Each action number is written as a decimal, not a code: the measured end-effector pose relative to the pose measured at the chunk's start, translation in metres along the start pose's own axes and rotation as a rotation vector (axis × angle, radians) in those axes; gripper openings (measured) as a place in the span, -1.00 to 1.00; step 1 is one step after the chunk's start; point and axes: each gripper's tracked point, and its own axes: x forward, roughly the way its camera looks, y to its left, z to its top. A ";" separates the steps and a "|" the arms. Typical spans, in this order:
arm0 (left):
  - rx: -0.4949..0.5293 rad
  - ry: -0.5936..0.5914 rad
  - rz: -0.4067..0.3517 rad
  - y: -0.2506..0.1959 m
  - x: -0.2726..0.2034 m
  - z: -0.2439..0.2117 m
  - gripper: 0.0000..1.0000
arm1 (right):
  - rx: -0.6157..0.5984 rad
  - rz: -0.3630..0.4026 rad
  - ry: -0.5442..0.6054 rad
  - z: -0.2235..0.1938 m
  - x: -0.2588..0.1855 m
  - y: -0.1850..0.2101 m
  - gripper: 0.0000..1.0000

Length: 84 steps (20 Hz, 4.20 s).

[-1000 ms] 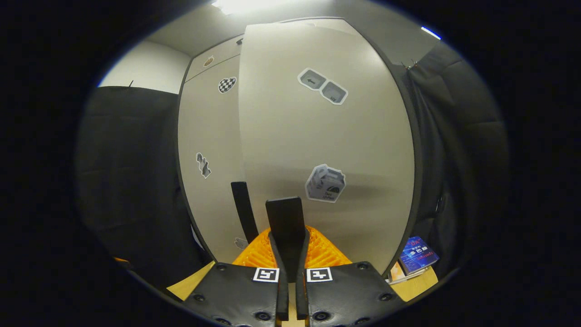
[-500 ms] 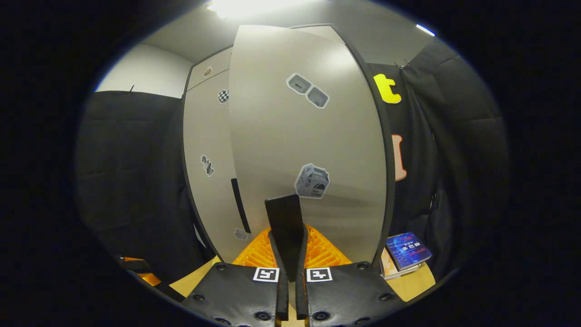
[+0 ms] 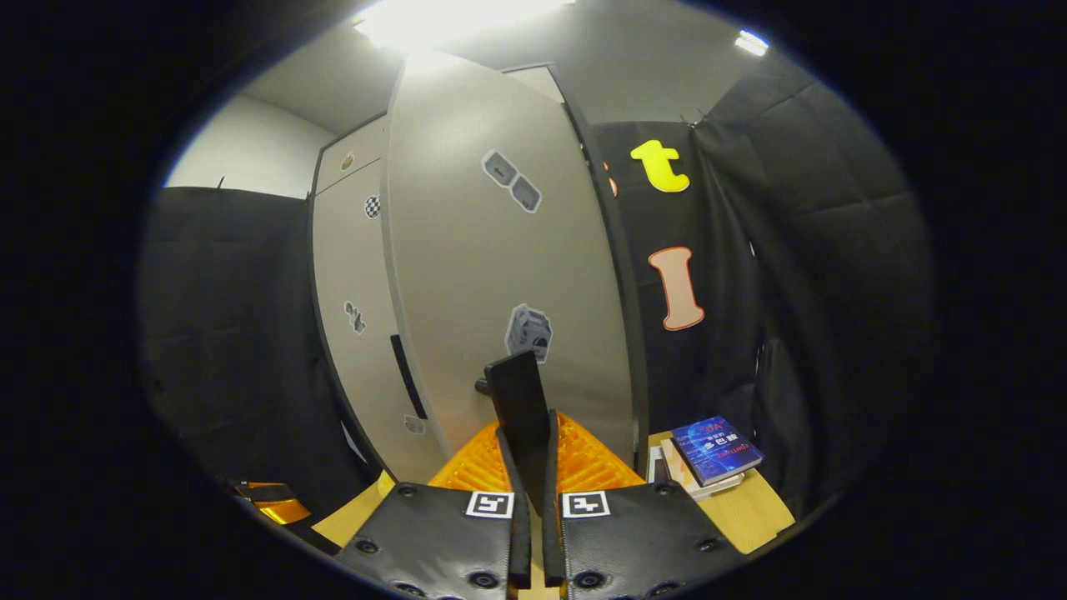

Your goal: Open the right door of the double-door shoe cabinet with the right hand, and open the left door with the left hand.

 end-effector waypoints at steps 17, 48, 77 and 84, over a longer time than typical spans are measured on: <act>-0.018 0.019 0.005 0.002 0.003 -0.008 0.94 | -0.108 -0.067 -0.043 0.011 -0.023 -0.055 -0.89; 0.159 -0.082 -0.051 -0.018 0.051 0.048 0.96 | -0.052 -0.414 -0.129 0.026 -0.111 -0.196 -0.20; 0.243 -0.188 0.309 -0.080 0.252 0.130 -0.33 | -0.040 -0.322 0.008 0.013 0.056 -0.364 0.83; 0.218 -0.175 0.290 -0.078 0.252 0.123 -0.49 | -0.013 -0.225 0.085 -0.008 0.092 -0.352 0.96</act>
